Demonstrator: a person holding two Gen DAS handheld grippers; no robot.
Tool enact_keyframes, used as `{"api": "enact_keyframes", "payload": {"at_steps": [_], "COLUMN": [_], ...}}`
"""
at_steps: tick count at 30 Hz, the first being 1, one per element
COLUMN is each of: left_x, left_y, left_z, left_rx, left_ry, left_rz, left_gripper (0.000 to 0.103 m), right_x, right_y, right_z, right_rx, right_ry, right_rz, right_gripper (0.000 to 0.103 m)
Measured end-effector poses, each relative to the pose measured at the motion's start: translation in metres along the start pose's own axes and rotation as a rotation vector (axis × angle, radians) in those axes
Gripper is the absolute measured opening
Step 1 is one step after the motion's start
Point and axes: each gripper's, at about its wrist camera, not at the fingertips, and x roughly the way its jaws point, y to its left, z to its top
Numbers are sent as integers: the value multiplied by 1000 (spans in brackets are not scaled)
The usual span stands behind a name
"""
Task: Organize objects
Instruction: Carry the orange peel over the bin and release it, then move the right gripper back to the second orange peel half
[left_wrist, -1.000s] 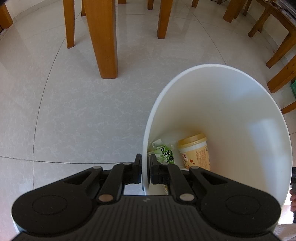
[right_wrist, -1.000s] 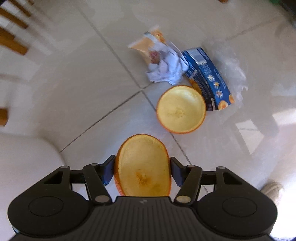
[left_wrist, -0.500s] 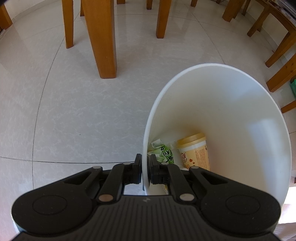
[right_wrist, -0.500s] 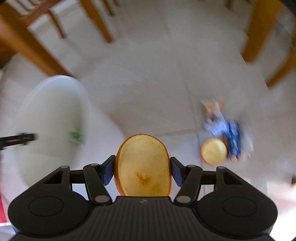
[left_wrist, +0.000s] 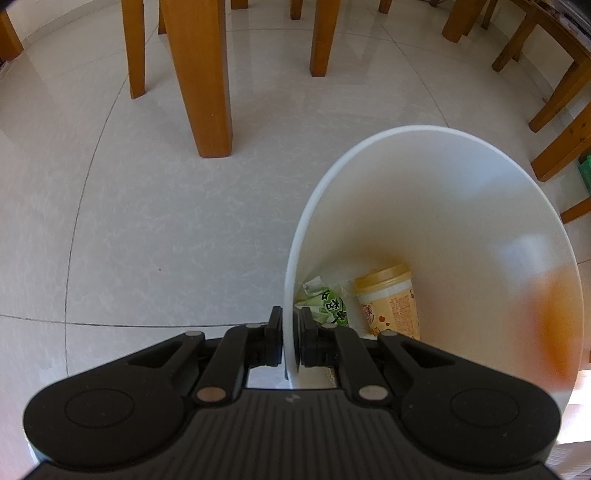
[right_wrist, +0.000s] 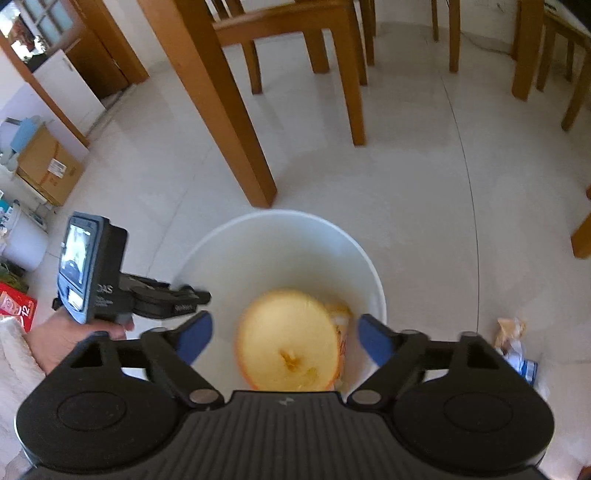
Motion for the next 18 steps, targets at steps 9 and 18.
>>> {"api": "enact_keyframes", "payload": {"at_steps": [9, 18], "left_x": [0, 0], "left_y": [0, -4], "left_z": [1, 0], "left_rx": [-4, -3], "left_ry": [2, 0], "left_rz": [-1, -1], "left_gripper": [6, 6], "right_x": [2, 13], "right_y": [-42, -127], "right_z": [-15, -45], "right_rx": [7, 135], "right_ry": [31, 42], "right_rz": [-34, -141], "right_gripper": [98, 102]}}
